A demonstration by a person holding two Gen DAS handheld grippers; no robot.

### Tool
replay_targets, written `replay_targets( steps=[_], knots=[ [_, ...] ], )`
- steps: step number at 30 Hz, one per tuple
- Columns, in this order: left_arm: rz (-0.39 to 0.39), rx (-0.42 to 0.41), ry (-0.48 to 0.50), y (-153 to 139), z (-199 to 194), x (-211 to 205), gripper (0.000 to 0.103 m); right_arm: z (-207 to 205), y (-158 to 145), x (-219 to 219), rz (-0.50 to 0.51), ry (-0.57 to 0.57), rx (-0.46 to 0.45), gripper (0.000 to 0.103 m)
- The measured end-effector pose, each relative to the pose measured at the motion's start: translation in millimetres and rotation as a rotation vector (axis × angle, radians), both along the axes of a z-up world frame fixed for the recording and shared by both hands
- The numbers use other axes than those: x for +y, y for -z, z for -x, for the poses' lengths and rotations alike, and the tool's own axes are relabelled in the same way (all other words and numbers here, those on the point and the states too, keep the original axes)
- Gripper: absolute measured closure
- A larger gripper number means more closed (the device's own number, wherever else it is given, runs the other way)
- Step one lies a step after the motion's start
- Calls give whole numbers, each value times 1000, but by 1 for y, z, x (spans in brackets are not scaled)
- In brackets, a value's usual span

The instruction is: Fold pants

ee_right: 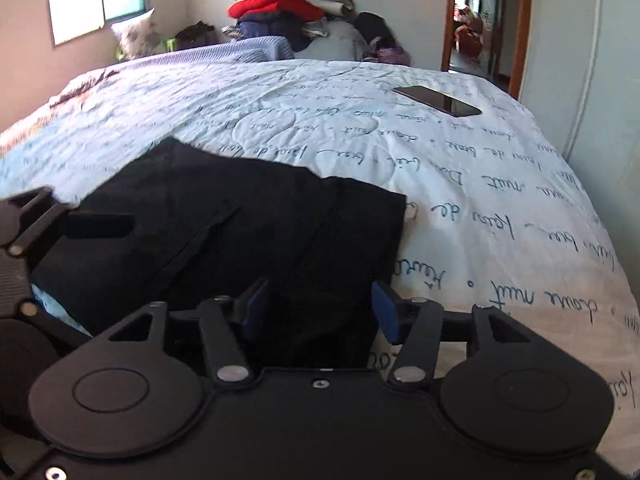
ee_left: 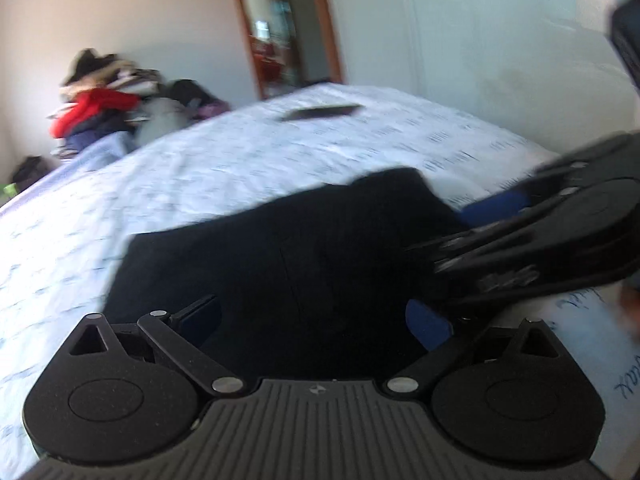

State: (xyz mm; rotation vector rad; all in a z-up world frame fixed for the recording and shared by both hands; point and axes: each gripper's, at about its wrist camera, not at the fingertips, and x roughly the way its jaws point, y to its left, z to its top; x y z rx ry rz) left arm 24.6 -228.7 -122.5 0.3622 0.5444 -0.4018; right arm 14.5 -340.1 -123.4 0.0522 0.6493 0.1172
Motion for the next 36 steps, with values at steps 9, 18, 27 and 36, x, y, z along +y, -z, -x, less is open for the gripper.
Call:
replay_targets(
  steps=[9,18,27,36],
  knots=[
    [122,170,-76,-10,-20,44,0,-5,1,17,66,25,-12,48],
    [190,226,-134,-16,-14,78,3,13,-9,37,149,65,-54,43],
    [160,209,-190,-19,-3,87,3,25,-5,47,229,129,-56,32],
    [131,214,-198,-15,4,87,2,33,8,46,175,171,-37,31]
  ],
)
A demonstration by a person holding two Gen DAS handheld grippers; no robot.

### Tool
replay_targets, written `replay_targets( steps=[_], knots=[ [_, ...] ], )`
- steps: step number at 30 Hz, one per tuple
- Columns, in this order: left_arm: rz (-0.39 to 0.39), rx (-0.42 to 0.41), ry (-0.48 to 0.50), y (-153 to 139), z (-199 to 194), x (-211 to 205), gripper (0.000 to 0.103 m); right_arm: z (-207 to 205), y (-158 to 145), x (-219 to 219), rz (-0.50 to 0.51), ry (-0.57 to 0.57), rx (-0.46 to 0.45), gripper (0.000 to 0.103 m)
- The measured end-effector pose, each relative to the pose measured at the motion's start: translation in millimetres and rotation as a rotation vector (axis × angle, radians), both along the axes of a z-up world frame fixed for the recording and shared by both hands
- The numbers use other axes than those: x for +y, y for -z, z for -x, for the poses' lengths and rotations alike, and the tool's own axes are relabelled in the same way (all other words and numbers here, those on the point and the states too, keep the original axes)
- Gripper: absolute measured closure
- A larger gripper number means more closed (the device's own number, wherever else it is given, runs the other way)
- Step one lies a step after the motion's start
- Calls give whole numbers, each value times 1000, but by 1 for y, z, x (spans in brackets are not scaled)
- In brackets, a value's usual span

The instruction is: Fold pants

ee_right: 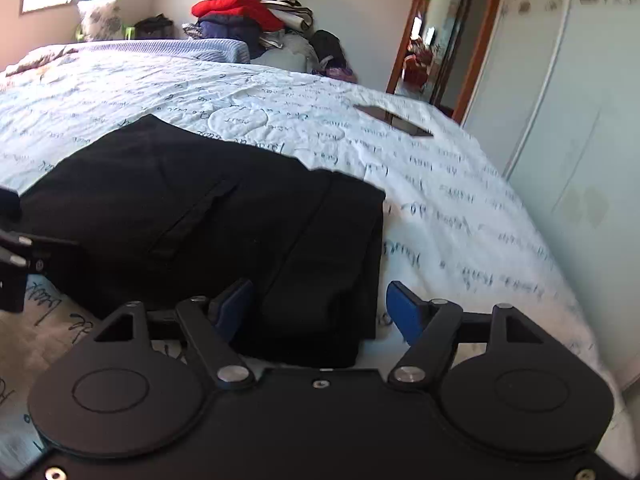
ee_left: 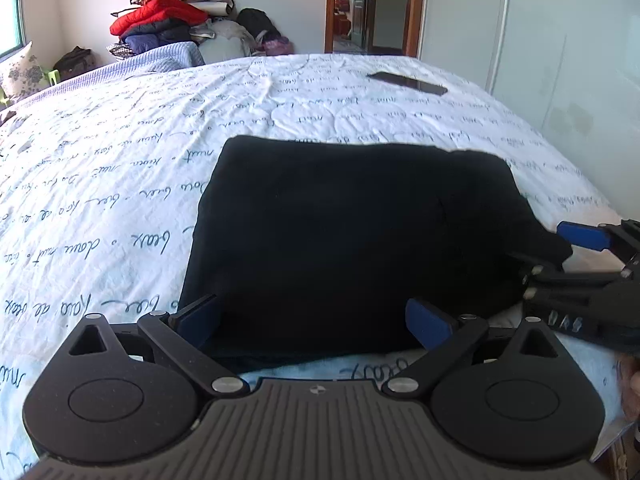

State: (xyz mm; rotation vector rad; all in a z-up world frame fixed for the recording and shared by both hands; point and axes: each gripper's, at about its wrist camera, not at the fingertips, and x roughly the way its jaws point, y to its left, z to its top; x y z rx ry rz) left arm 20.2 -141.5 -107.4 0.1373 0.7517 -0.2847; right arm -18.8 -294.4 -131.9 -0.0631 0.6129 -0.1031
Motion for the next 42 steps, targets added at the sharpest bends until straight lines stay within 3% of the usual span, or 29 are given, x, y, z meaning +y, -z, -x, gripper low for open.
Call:
replay_targets(
  steps=[7,14,20,25,29,33,39,42],
  knots=[
    [-60,-38,-12,-6,24,1,5,44,-17,14,-50,27,-102,31],
    [-60,-12,-37,-4,37,7,5,60,-14,23,-120,38,-76,29],
    [-44,-17,-95,-6,58,26,5,88,-18,45,-224,162,-73,13],
    [-47,-33,-140,-3,77,47,5,111,-14,84,-129,152,-84,11],
    [-36,-36,-154,2,84,62,5,111,-8,102,-51,10,-117,11],
    [-90,-86,-174,9,84,68,5,96,-5,102,-87,-4,-126,11],
    [-52,-45,-189,24,76,79,2,79,14,112,-65,46,-42,11],
    [-61,-69,-202,29,79,79,1,82,26,112,-91,72,-30,9]
  ],
)
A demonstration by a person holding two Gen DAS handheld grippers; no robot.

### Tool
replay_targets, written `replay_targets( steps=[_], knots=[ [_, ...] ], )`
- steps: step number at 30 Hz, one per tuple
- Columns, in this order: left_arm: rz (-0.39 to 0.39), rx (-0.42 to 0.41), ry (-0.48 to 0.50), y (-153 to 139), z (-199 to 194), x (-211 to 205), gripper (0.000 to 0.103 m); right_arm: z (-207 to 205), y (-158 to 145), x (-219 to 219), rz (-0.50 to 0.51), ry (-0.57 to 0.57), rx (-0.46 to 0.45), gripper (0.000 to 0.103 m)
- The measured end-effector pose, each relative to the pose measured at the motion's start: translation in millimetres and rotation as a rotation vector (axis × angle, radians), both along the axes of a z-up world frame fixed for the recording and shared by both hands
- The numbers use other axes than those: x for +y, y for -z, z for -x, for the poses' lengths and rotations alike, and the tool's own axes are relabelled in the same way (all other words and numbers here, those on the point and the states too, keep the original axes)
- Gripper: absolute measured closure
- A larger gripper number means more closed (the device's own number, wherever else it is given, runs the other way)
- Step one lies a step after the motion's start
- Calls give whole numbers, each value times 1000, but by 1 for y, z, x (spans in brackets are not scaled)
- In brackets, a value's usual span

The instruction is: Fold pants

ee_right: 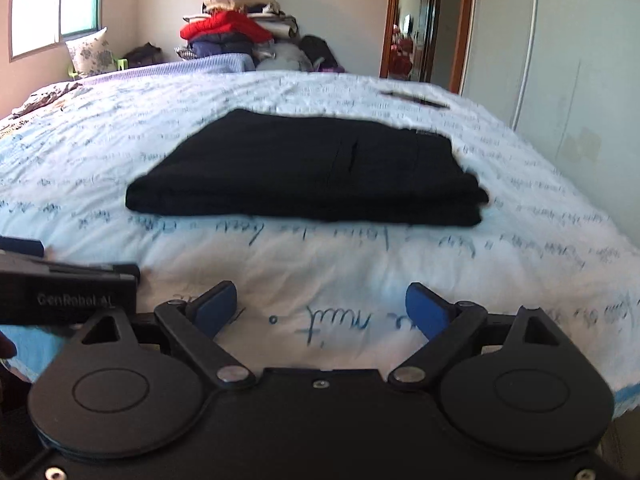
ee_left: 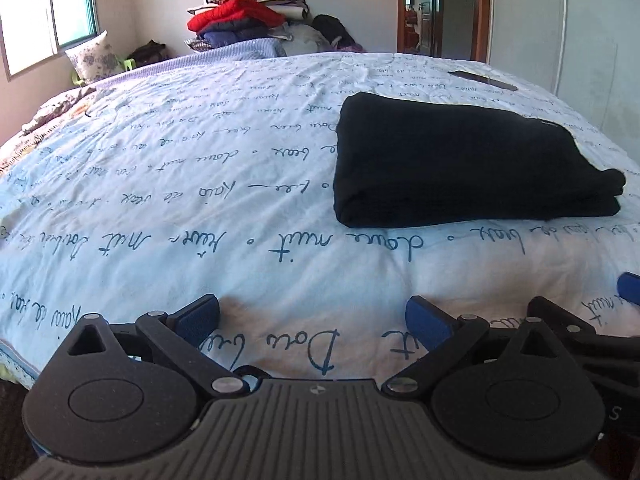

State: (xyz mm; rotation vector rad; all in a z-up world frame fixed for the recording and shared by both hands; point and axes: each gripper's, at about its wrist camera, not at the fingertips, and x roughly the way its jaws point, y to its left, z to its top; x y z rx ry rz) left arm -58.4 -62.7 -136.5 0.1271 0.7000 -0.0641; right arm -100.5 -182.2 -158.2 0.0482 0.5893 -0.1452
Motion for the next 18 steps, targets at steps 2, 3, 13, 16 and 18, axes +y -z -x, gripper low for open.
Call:
replay_targets(
  steps=[2,3,13,16,18],
  knots=[
    [-3,-4,-2,1,1,1,1,3,4,1,2,8,-19,8],
    [1,-4,-3,1,1,2,1,4,4,1,0,8,-23,7],
    [0,-8,-9,3,2,2,0,3,7,2,1,3,-30,6],
    [0,-7,-8,2,2,2,0,4,7,2,1,3,-30,6],
    [0,-8,-8,2,1,2,0,3,7,2,1,3,-30,6]
  ],
)
